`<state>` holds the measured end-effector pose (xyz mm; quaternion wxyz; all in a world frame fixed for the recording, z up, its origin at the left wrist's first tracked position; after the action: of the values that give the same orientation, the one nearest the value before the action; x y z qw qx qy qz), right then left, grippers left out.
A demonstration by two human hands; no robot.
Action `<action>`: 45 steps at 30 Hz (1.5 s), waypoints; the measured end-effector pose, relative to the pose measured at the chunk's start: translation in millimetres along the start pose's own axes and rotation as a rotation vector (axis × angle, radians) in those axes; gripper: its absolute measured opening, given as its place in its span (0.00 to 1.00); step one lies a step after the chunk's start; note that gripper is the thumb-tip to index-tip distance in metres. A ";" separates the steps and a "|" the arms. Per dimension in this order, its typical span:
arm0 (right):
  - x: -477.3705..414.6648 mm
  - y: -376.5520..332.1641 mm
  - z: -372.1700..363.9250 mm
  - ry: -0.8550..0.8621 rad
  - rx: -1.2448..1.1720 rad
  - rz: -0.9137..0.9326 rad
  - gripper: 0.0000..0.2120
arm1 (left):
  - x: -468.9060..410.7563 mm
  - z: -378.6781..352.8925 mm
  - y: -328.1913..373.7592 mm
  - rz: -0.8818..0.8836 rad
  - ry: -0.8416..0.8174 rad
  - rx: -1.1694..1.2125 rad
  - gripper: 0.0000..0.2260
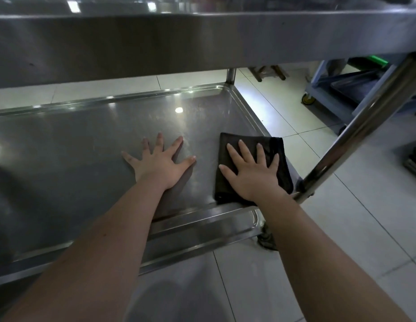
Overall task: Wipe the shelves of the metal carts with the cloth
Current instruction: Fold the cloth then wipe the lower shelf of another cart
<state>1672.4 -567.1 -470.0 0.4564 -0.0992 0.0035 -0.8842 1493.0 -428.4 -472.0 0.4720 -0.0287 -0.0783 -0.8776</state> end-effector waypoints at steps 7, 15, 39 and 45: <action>20.4 30.3 -1.7 -0.057 0.006 -0.032 0.32 | -0.5 0.6 -0.3 -0.003 -0.003 0.006 0.36; 58.3 -63.7 -13.4 0.013 -0.045 0.010 0.32 | 1.7 1.3 0.2 -0.009 0.002 -0.009 0.33; 31.6 -55.2 -10.6 -0.024 -0.029 0.047 0.32 | 12.4 5.9 -16.8 -0.223 -0.037 0.035 0.22; 28.3 -63.0 -12.7 -0.026 -0.010 0.042 0.32 | 31.6 4.7 -113.7 -0.052 0.042 -0.027 0.23</action>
<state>1603.4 -554.3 -471.5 0.4745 -0.1128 0.0043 -0.8730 1380.7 -392.0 -476.0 0.4503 -0.0145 -0.0571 -0.8909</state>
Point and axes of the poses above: each hand's wrist, its own x-axis away from the middle knuckle, its own z-axis out of the back of the hand, y = z × x, the point moved 8 cm from there along -x, towards the middle knuckle, and after that the axes turned 8 degrees about -z, right-handed, at the moved point
